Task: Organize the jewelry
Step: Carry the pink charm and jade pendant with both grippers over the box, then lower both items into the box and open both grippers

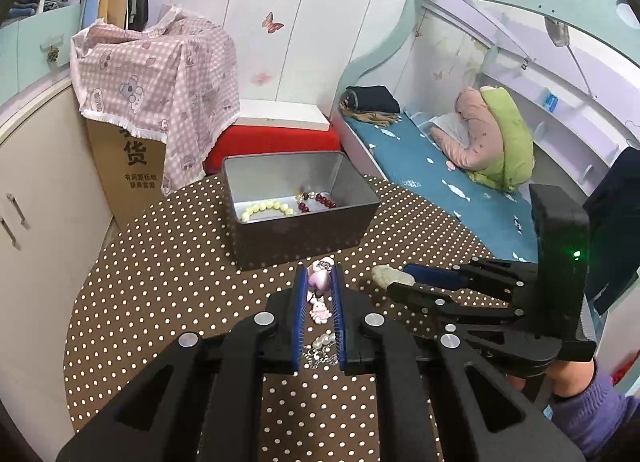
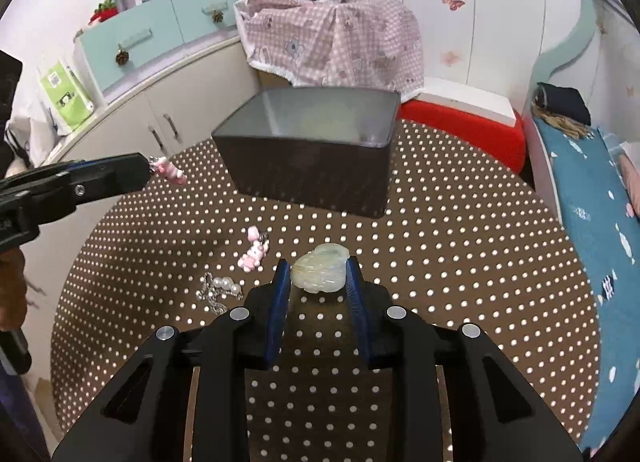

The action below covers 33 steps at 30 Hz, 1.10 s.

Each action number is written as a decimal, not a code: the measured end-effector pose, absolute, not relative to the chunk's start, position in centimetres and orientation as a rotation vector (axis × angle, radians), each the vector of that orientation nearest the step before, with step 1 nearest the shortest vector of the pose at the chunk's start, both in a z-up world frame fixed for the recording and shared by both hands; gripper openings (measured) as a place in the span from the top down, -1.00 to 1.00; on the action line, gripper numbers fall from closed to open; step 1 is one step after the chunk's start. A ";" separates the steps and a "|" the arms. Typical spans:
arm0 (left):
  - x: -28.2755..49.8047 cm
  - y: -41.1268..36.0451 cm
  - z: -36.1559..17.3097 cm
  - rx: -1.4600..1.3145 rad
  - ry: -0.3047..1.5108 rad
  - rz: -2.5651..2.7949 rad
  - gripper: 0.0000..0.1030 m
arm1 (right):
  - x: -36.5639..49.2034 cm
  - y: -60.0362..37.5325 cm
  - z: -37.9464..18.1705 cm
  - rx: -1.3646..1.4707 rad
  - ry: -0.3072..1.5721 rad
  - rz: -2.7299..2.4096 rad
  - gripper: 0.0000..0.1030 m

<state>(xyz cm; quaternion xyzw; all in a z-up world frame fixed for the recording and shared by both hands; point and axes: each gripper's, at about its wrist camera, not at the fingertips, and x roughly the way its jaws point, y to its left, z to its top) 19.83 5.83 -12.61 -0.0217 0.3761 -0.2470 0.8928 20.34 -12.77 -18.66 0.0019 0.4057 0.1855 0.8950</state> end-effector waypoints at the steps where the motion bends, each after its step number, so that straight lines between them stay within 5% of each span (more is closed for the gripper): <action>1: 19.8 5.8 -12.5 -0.046 0.777 -0.516 0.80 | 20.1 -12.9 -18.3 0.004 0.832 0.385 0.45; 16: 24.6 4.2 -7.4 -0.024 0.711 -0.542 0.80 | 24.6 -13.4 -10.8 0.025 0.701 0.404 0.45; 33: 31.5 3.5 -14.2 -0.048 0.892 -0.500 0.79 | 31.3 -11.1 -15.7 0.021 0.817 0.421 0.45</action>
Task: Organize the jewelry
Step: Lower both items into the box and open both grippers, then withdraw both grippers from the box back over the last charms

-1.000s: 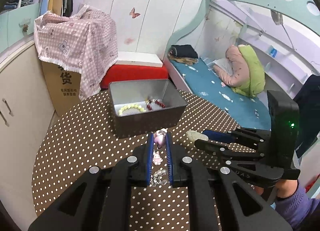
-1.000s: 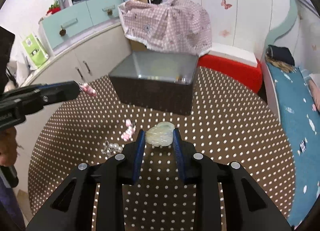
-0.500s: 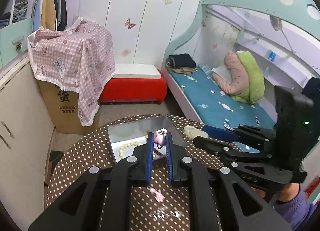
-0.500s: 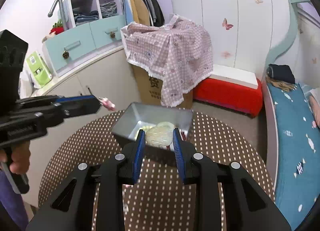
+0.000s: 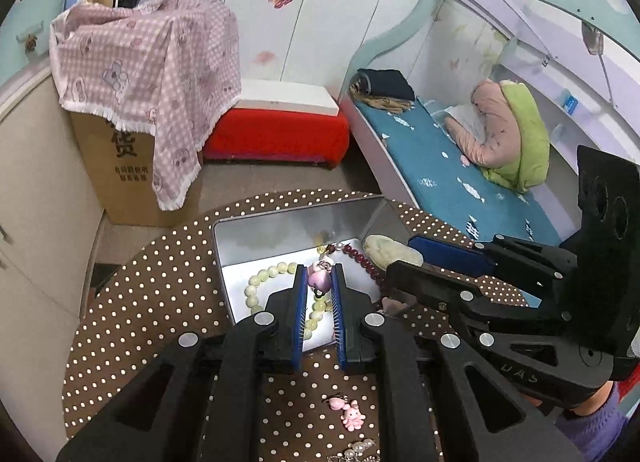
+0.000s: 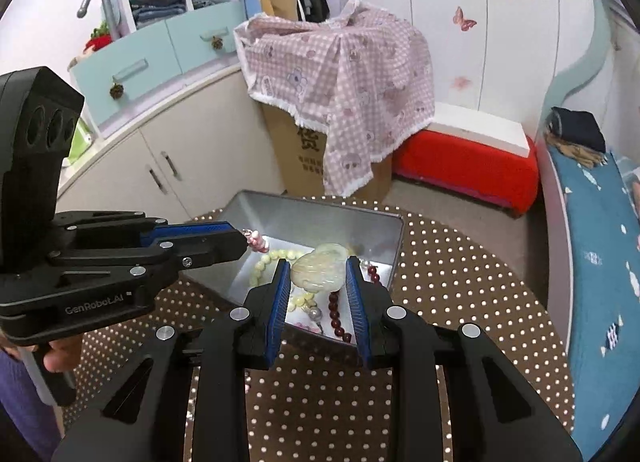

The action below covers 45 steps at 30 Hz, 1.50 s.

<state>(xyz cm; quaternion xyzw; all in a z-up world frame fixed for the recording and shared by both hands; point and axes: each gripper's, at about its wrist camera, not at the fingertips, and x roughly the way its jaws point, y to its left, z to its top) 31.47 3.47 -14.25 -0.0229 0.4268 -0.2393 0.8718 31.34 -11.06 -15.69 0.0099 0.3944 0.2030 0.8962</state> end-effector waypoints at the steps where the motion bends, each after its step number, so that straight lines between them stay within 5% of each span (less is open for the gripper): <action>1: 31.6 3.5 -14.5 -0.054 0.899 -0.495 0.79 | 31.6 -10.9 -15.8 0.019 0.819 0.420 0.45; 11: 32.1 3.7 -15.4 -0.059 0.918 -0.484 0.77 | 32.2 -10.8 -16.7 0.024 0.837 0.420 0.45; 15: 31.9 3.8 -15.4 -0.067 0.914 -0.476 0.44 | 32.3 -10.6 -16.9 0.028 0.845 0.420 0.45; 26: 31.2 3.6 -14.8 -0.060 0.910 -0.476 0.44 | 32.2 -10.5 -17.6 0.043 0.861 0.428 0.45; 33: 30.5 3.9 -14.5 -0.070 0.904 -0.471 0.25 | 31.8 -10.7 -17.4 0.069 0.860 0.434 0.41; 37: 29.5 3.9 -14.0 -0.078 0.890 -0.457 0.12 | 30.8 -11.2 -16.6 0.075 0.835 0.416 0.17; 45: 24.9 4.3 -13.0 -0.070 0.839 -0.422 -0.05 | 27.0 -12.2 -14.4 0.073 0.794 0.398 0.04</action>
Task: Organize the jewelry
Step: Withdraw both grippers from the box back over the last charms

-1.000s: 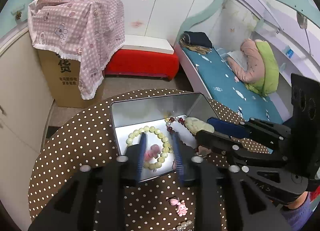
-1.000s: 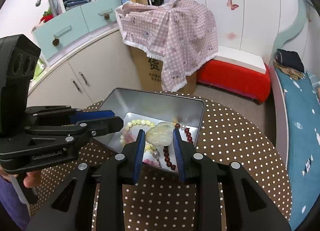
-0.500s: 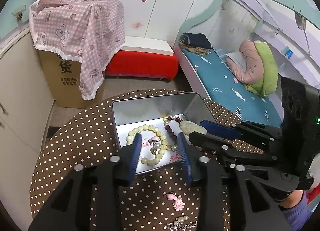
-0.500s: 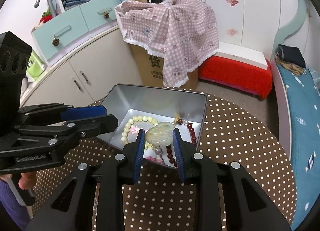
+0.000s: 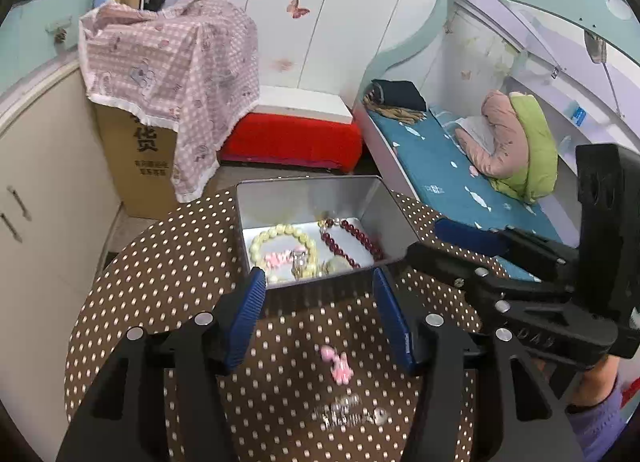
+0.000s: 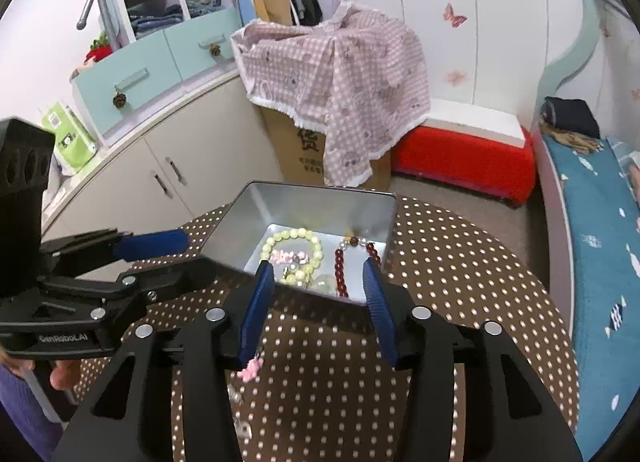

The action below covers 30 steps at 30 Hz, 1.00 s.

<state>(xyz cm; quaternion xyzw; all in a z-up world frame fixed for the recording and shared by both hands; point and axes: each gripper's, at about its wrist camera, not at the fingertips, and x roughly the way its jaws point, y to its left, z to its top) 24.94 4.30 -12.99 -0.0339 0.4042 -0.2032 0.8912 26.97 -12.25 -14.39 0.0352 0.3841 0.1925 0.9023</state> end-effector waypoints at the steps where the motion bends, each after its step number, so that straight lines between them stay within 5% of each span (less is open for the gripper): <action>1: 24.6 4.4 -13.1 -0.070 0.838 -0.420 -0.06 | 26.1 -12.4 -14.4 0.070 0.794 0.398 0.03; 18: 18.2 2.7 -19.6 -0.087 0.955 -0.423 -0.06 | 19.0 -14.8 -19.6 0.100 0.893 0.375 -0.13; 22: 17.5 1.8 -20.1 -0.037 0.942 -0.421 -0.20 | 18.7 -15.2 -20.0 0.109 0.895 0.378 -0.13; 30: 17.4 0.3 -21.1 0.076 0.940 -0.384 -0.06 | 18.7 -15.4 -20.0 0.121 0.888 0.382 -0.13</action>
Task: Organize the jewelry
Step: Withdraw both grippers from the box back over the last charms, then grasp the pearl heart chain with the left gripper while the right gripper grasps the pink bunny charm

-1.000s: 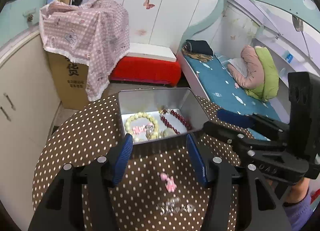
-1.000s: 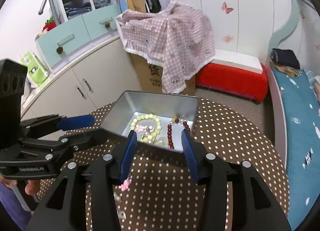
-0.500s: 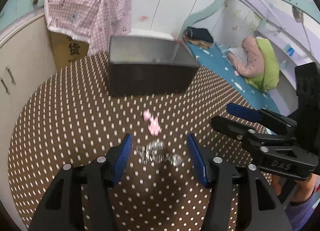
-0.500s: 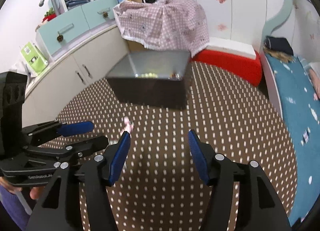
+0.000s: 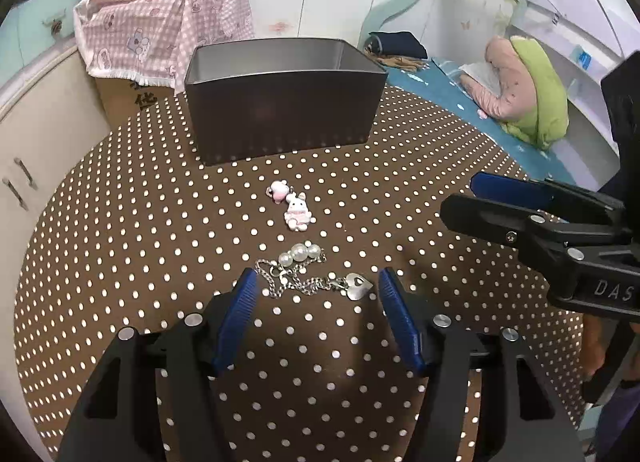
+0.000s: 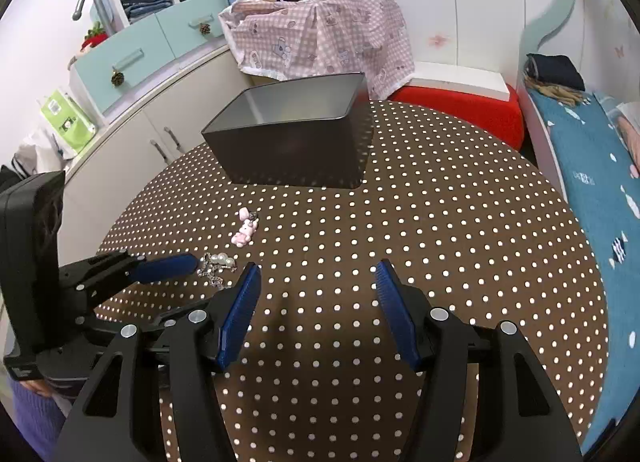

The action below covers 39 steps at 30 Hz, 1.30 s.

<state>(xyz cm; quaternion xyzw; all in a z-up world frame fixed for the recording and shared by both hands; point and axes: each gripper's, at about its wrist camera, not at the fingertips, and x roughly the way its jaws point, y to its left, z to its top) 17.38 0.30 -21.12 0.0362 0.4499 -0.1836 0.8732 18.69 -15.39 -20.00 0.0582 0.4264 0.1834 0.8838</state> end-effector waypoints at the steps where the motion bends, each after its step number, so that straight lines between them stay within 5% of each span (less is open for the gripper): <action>1: 17.5 0.3 -21.1 0.095 0.938 -0.373 0.12 | 18.8 -15.3 -20.1 0.121 0.893 0.383 -0.13; 5: 17.7 0.1 -21.2 0.156 0.934 -0.359 0.35 | 19.2 -14.9 -20.7 0.122 0.905 0.381 -0.13; 8: 18.2 0.6 -21.1 0.133 0.937 -0.374 0.78 | 19.5 -14.3 -21.3 0.121 0.917 0.381 -0.13; 27: 19.0 5.8 -19.5 -0.003 0.893 -0.370 0.97 | 22.3 -9.0 -22.1 0.036 0.926 0.416 -0.13; 32: 18.9 4.9 -19.2 0.016 0.886 -0.439 0.92 | 23.1 -9.8 -21.4 0.064 0.898 0.383 -0.13; 39: 19.0 3.0 -20.0 0.098 0.876 -0.408 -0.07 | 23.3 -12.3 -21.3 0.106 0.900 0.356 -0.13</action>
